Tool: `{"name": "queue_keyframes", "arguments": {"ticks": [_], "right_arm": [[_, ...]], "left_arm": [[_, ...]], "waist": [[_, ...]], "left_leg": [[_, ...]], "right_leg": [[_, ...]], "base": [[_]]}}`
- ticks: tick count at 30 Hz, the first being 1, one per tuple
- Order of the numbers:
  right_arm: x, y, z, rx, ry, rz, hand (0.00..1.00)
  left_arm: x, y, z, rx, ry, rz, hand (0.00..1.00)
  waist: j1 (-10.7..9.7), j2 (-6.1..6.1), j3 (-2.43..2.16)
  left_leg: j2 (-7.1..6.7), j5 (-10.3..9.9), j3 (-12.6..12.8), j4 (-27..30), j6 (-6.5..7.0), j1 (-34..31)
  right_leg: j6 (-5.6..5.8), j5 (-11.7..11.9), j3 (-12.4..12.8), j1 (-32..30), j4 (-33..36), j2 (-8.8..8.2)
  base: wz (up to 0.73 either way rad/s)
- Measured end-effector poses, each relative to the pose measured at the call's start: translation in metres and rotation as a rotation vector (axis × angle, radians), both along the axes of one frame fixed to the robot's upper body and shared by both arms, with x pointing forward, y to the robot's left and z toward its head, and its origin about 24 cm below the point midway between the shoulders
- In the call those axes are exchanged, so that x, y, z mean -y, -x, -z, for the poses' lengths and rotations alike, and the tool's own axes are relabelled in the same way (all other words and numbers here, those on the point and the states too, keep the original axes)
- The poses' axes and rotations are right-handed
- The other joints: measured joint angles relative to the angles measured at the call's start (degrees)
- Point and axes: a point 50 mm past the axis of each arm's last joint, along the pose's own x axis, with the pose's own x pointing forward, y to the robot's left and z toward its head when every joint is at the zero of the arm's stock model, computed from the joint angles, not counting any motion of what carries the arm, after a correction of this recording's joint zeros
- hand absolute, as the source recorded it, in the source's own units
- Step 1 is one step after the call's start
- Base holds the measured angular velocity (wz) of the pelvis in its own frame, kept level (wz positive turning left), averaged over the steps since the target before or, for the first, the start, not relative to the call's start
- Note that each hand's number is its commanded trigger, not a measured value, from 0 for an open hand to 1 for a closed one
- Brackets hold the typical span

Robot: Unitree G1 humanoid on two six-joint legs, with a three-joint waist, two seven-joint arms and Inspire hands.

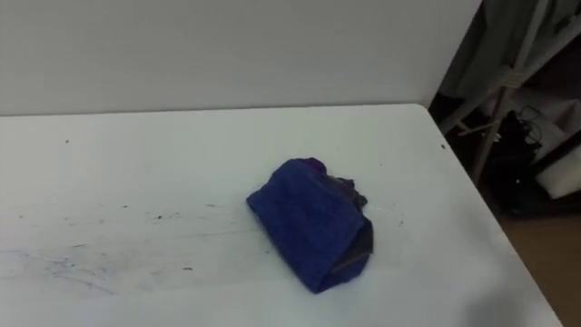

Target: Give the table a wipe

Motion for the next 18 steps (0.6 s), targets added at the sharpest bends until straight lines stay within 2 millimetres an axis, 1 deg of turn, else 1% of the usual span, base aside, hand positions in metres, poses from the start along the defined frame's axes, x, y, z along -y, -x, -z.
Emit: {"name": "queue_keyframes", "arguments": {"ticks": [1, 2, 3, 4, 5, 7, 8, 10, 11, 13, 14, 16, 17, 18], "right_arm": [[0.007, 0.014, 0.014, -0.038, -0.064, 0.059, 0.00], [0.009, 0.021, 0.021, -0.057, -0.099, 0.093, 0.00], [0.012, 0.038, 0.038, -0.100, -0.173, 0.163, 0.00], [0.012, 0.057, 0.054, -0.133, -0.252, 0.240, 0.00], [0.011, 0.069, 0.062, -0.152, -0.294, 0.279, 0.00], [0.003, 0.108, 0.089, -0.244, -0.438, 0.424, 0.00], [0.000, 0.116, 0.094, -0.267, -0.469, 0.452, 0.00], [-0.013, 0.151, 0.111, -0.391, -0.574, 0.536, 0.00], [-0.017, 0.157, 0.114, -0.416, -0.597, 0.547, 0.00], [-0.032, 0.185, 0.124, -0.532, -0.663, 0.569, 0.00], [-0.036, 0.191, 0.126, -0.562, -0.681, 0.570, 0.00], [-0.058, 0.212, 0.138, -0.683, -0.769, 0.555, 0.00], [-0.065, 0.215, 0.141, -0.711, -0.796, 0.544, 0.00], [-0.079, 0.222, 0.148, -0.762, -0.856, 0.520, 0.00]], "left_arm": [[-0.002, 0.006, 0.000, -0.017, -0.003, -0.005, 0.00], [-0.003, 0.008, 0.000, -0.027, -0.003, -0.008, 0.00], [-0.004, 0.010, 0.000, -0.034, -0.006, -0.009, 0.00], [-0.005, 0.011, -0.001, -0.038, -0.007, -0.009, 0.00], [-0.005, 0.013, -0.001, -0.042, -0.008, -0.007, 0.00], [-0.005, 0.018, 0.000, -0.068, -0.005, -0.009, 0.00], [-0.005, 0.018, 0.000, -0.078, -0.001, -0.010, 0.00], [-0.004, 0.018, 0.001, -0.093, 0.010, -0.014, 0.00], [-0.004, 0.018, 0.001, -0.102, 0.010, -0.010, 0.00], [-0.003, 0.024, 0.002, -0.136, 0.017, -0.017, 0.00], [-0.003, 0.024, 0.003, -0.143, 0.018, -0.018, 0.00], [-0.001, 0.023, 0.004, -0.165, 0.020, 0.000, 0.00], [0.000, 0.024, 0.004, -0.174, 0.023, 0.005, 0.00], [0.004, 0.026, 0.006, -0.194, 0.034, 0.016, 0.00]], "waist": [[-0.2, -0.14, 0.04], [-0.3, -0.41, -0.01], [-0.5, -0.43, -0.13], [-0.7, -0.55, -0.23], [-0.6, -0.46, -0.24], [-0.6, -0.09, -0.24], [-0.8, 0.11, -0.22], [-0.7, 0.95, 0.02], [-0.7, 1.07, 0.03], [-0.2, 1.45, 0.08], [0.0, 1.47, 0.09], [0.7, 1.51, 0.09], [0.7, 1.56, 0.10], [0.8, 1.74, 0.12]], "left_leg": [[0.00, 0.0, 0.0, 0.0, -0.01, 0.0], [0.01, 0.0, 0.0, 0.0, -0.01, 0.0], [0.06, 0.0, 0.0, 0.0, -0.02, 0.0], [0.09, 0.0, 0.0, 0.1, -0.04, 0.0], [0.13, -0.2, 0.0, 0.3, -0.06, -0.1], [0.22, -0.5, 0.0, 1.0, -0.05, -0.2], [0.24, -0.6, -0.1, 1.1, -0.04, -0.2], [0.28, -0.7, -0.1, 1.2, -0.03, 0.1], [0.29, -0.7, -0.1, 1.2, -0.03, 0.2], [0.29, -0.7, -0.1, 1.1, -0.08, 0.4], [0.30, -0.7, -0.1, 1.1, -0.09, 0.4], [0.33, -0.7, -0.1, 1.1, -0.11, 0.4], [0.33, -0.7, -0.2, 1.1, -0.11, 0.4], [0.33, -0.7, -0.3, 1.1, -0.11, 0.4]], "right_leg": [[0.04, -0.2, 0.0, 0.1, 0.0, -0.01], [0.15, -0.3, 0.1, 0.1, -0.1, 0.04], [-0.03, -0.4, 0.6, 0.3, -0.2, 0.18], [-0.05, -0.5, 0.6, 0.3, -0.2, 0.17], [-0.04, -0.5, 0.5, 0.3, -0.2, 0.18], [0.00, -0.6, 0.4, 0.5, -0.2, 0.20], [0.00, -0.6, 0.2, 0.7, -0.3, 0.20], [0.01, -0.6, 0.1, 1.1, -0.4, 0.22], [0.01, -0.6, 0.3, 1.1, -0.4, 0.25], [0.01, -0.6, 0.6, 1.3, -0.4, 0.30], [0.01, -0.6, 0.7, 1.3, -0.4, 0.30], [0.00, -0.6, 0.4, 1.3, -0.6, 0.18], [0.00, -0.6, 0.3, 1.4, -0.6, 0.18], [0.00, -0.6, 0.0, 1.6, -0.9, 0.19]], "base": [[0.00], [0.00], [0.00], [0.00], [0.00], [0.00], [0.00], [0.02], [0.00], [-0.02], [0.00], [0.00], [0.00], [0.08]]}}
